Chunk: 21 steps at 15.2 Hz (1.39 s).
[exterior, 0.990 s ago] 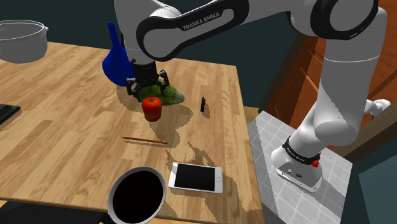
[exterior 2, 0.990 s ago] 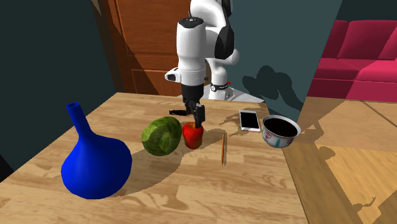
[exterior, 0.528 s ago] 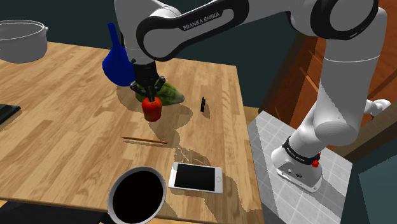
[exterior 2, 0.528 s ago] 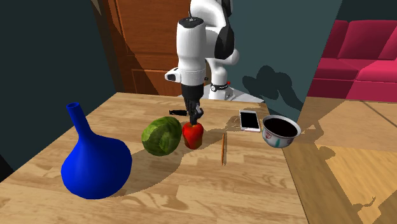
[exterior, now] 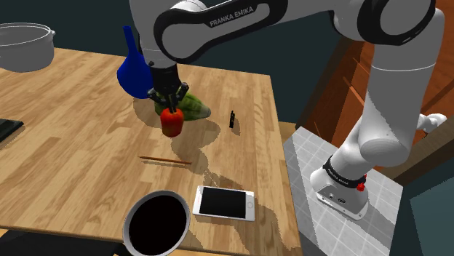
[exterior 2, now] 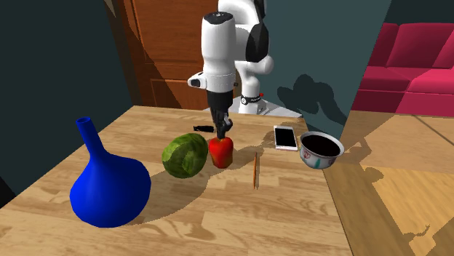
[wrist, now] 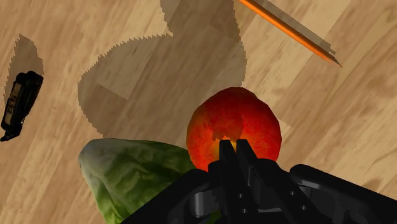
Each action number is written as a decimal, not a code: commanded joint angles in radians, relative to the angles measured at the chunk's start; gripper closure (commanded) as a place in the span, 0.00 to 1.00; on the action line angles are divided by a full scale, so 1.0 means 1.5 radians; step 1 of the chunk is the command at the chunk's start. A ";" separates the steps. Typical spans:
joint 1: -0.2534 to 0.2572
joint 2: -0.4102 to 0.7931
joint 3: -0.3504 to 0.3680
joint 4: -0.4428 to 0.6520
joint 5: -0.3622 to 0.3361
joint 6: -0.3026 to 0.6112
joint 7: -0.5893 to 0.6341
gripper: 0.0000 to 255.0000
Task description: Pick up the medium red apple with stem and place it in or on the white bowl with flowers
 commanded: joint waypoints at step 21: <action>0.014 -0.016 0.009 0.176 0.013 -0.189 -0.014 1.00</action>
